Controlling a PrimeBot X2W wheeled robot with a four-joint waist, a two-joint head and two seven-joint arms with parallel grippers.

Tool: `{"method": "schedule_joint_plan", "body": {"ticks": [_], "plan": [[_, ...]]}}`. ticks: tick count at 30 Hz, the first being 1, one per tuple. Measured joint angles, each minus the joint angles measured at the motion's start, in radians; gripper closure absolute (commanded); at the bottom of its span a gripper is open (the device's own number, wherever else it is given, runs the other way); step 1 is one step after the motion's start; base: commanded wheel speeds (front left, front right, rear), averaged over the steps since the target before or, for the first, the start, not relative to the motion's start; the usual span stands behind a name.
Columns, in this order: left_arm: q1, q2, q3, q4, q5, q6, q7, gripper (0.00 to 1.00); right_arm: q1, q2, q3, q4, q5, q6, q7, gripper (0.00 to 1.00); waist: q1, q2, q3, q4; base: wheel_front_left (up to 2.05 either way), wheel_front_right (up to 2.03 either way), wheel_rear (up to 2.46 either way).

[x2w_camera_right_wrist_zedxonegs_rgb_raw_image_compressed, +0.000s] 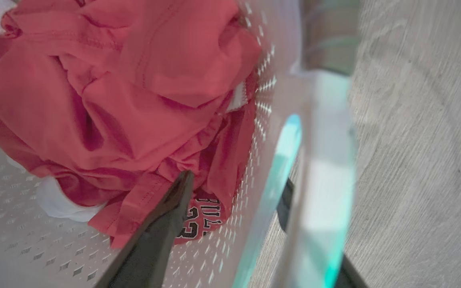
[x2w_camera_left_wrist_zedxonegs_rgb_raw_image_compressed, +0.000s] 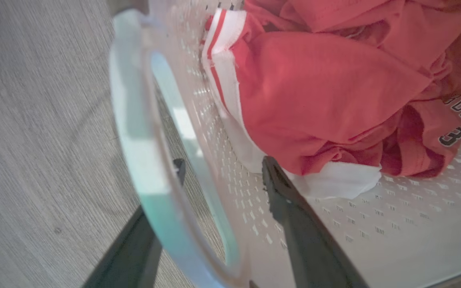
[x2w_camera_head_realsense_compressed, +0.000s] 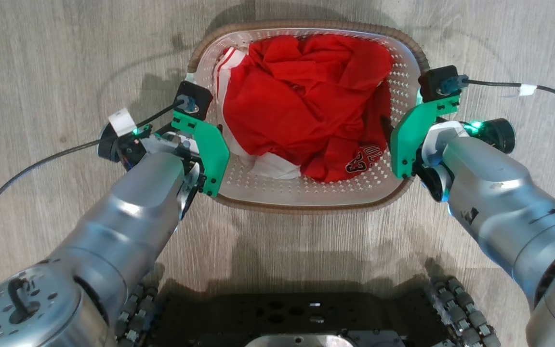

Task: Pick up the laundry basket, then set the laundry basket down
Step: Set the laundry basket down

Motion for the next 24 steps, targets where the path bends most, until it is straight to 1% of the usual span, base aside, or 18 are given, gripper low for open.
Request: {"method": "schedule_joint_plan", "body": {"ticks": [11,13,19,24], "plan": [[0.000,-0.002,0.000,0.000,0.000,0.011,0.000,0.00,-0.001,0.002,0.001,0.011,0.000,0.000,0.000,0.00,0.0000,0.0000,-0.008,0.004,0.00,0.00,0.00],[0.001,-0.002,0.000,0.000,0.000,0.018,0.001,0.00,-0.001,0.002,0.001,0.013,0.000,0.000,0.000,0.00,0.0000,0.0000,-0.016,0.004,0.00,0.00,0.00],[0.010,-0.002,-0.001,-0.001,0.001,0.021,0.002,0.00,0.001,0.003,0.001,0.025,0.000,0.000,0.000,0.00,0.0000,0.0000,-0.055,0.005,0.00,0.00,0.00],[0.031,-0.003,-0.001,-0.003,0.001,0.019,0.010,0.00,0.023,0.003,0.001,0.035,0.003,0.000,0.010,0.00,0.0000,0.0000,-0.110,0.009,0.00,0.00,0.00]]}}
